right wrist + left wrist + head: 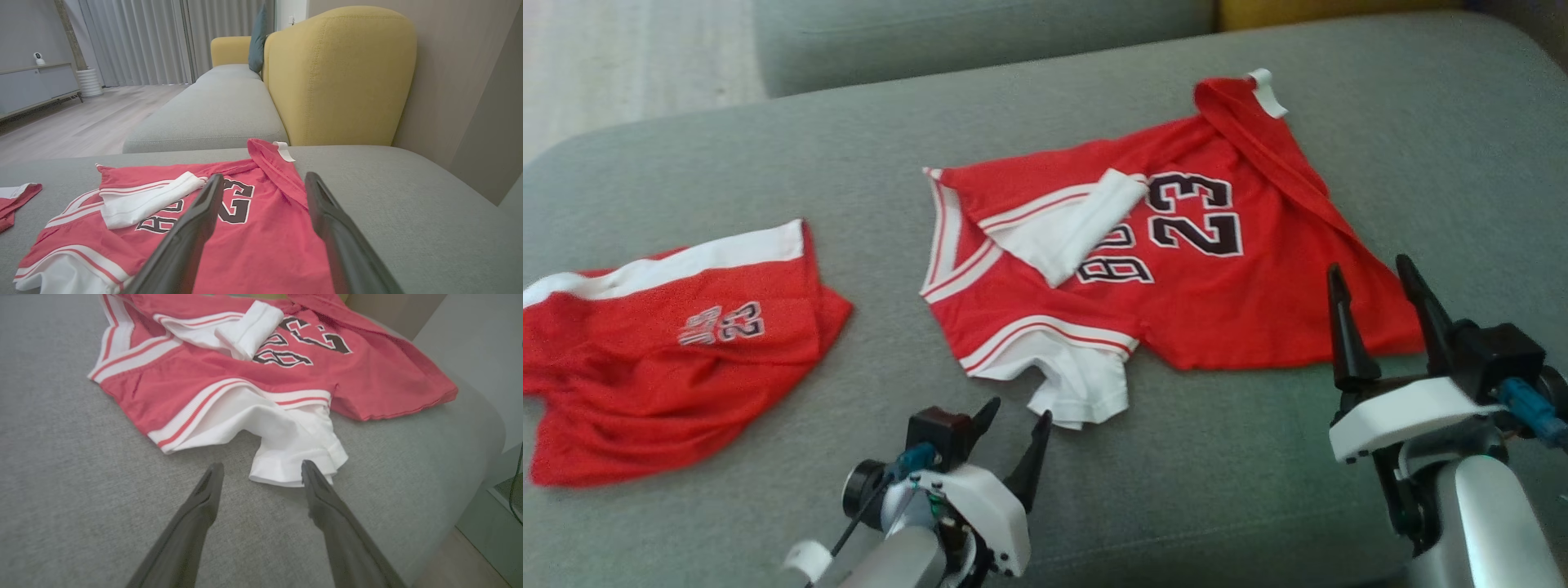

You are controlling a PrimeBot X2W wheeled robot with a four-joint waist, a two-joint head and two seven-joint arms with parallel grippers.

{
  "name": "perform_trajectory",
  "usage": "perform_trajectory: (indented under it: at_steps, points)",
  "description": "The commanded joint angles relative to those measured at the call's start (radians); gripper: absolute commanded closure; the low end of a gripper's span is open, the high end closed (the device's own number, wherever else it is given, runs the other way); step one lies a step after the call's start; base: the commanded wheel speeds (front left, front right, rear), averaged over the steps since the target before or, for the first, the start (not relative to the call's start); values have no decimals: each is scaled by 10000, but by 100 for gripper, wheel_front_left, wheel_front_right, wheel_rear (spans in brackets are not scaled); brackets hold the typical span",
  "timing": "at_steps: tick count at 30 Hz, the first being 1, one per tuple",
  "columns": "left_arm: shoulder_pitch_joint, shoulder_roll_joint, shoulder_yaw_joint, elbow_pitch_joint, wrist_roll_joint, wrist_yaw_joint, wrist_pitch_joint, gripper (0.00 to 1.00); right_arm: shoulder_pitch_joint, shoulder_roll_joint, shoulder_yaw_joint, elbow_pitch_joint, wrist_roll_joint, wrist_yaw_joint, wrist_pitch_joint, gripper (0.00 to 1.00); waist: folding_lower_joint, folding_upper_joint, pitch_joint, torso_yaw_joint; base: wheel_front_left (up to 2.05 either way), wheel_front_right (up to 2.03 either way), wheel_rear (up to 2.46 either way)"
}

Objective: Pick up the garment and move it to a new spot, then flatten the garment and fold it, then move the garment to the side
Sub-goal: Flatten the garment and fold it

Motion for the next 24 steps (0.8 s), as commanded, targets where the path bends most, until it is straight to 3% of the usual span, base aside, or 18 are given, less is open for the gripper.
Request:
perform_trajectory:
  at_steps: [1, 10, 19, 20, 21, 23, 24]
  points:
    - [-499, 10, 207, -96, -73, 90, -33, 0, -271, -35, 174, -429, 4, -7, 22, 0, 0, 0, 183, -244, 0, 0, 0]
    - [-1498, 10, -384, 1364, -816, 400, -158, 0, -268, -34, 111, -630, 82, -7, -31, 0, 0, 0, 535, -800, 0, 0, 0]
    - [-1797, 10, -1439, 2167, -1397, 179, 68, 0, -346, -34, -219, -594, -73, -7, -81, 0, 0, 0, 584, -963, 0, 0, 0]
    - [-1801, 10, -1588, 2209, -1460, 139, 151, 5, -370, -34, -271, -589, -116, -7, -87, 0, 0, 0, 576, -965, 0, 0, 0]
    - [-1802, 10, -1727, 2241, -1530, 105, 231, 33, -398, -34, -334, -586, -157, -7, -94, 0, 0, 0, 565, -965, 0, 0, 0]
    - [-1809, 10, -2026, 2280, -1649, 9, 403, 100, -454, -34, -481, -573, -203, -7, -107, 0, 0, 0, 540, -958, 0, 0, 0]
    - [-1822, 10, -2160, 2290, -1698, -32, 457, 100, -479, -34, -548, -561, -219, -7, -112, 0, 0, 0, 530, -947, 0, 0, 0]
